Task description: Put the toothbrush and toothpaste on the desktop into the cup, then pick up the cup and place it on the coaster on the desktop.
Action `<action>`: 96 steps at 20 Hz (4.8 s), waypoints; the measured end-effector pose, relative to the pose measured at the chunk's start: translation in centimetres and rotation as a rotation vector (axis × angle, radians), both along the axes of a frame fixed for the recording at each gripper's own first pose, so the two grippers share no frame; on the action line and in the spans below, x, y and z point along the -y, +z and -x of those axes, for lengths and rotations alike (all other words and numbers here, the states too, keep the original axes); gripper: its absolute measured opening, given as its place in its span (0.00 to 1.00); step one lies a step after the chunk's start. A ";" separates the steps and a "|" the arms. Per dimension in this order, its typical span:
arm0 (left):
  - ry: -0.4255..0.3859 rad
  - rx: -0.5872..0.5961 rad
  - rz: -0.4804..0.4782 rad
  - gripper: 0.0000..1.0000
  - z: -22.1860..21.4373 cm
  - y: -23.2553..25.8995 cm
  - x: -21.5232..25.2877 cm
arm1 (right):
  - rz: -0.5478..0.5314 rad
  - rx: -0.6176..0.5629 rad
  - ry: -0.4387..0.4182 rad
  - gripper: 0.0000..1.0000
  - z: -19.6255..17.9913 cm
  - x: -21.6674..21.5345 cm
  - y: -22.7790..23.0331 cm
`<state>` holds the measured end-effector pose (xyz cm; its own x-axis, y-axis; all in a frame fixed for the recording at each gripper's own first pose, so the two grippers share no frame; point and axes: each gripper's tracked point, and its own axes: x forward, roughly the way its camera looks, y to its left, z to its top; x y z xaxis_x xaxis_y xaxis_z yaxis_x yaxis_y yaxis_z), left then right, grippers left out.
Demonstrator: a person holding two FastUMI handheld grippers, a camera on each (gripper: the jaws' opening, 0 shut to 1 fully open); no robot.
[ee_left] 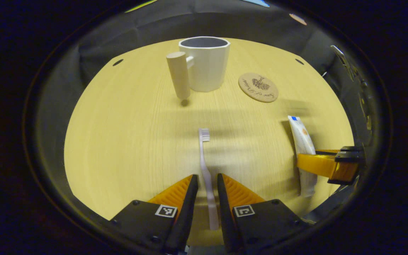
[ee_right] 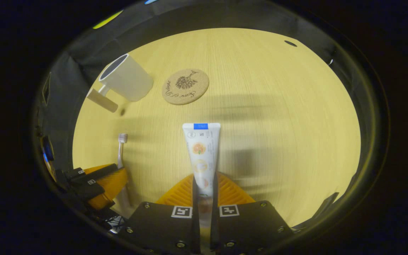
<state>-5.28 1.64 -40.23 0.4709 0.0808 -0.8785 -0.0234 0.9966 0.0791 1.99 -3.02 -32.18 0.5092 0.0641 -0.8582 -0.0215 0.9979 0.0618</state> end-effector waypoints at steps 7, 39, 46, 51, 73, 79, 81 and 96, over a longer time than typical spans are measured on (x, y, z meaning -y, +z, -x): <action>0.020 0.041 -0.012 0.07 -0.5 0.2 0.1 | -0.002 0.006 0.004 0.13 0.0 0.0 0.0; -0.026 0.601 0.184 0.07 -20.7 26.1 -0.5 | -0.049 0.005 0.019 0.14 -0.5 0.0 0.0; -0.027 0.629 0.200 0.07 -25.4 22.8 -0.5 | -0.088 0.005 0.015 0.14 -0.5 0.0 -0.1; -0.075 0.635 0.152 0.07 -25.4 19.4 0.1 | -0.119 0.013 0.012 0.13 -0.7 -0.1 0.0; -0.083 0.606 0.145 0.52 -20.2 17.8 -1.8 | -0.412 0.623 0.070 0.12 -16.9 -11.5 22.7; -0.086 0.584 0.111 0.55 -17.3 17.7 -5.5 | -0.435 0.643 0.073 0.12 -19.0 -14.7 21.4; -0.089 0.576 0.099 0.57 -16.3 17.6 -6.7 | -0.425 0.669 0.080 0.12 -20.3 -16.2 21.2; -0.181 0.515 0.124 0.57 -13.2 16.1 -8.0 | -0.242 0.780 0.106 0.22 -20.1 -17.0 17.4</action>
<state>7.92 9.65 -24.14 0.8387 -0.1300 -0.5289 0.1437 0.9895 -0.0152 22.08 13.94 -14.73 0.9343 0.2833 -0.2164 -0.2407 0.9491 0.2030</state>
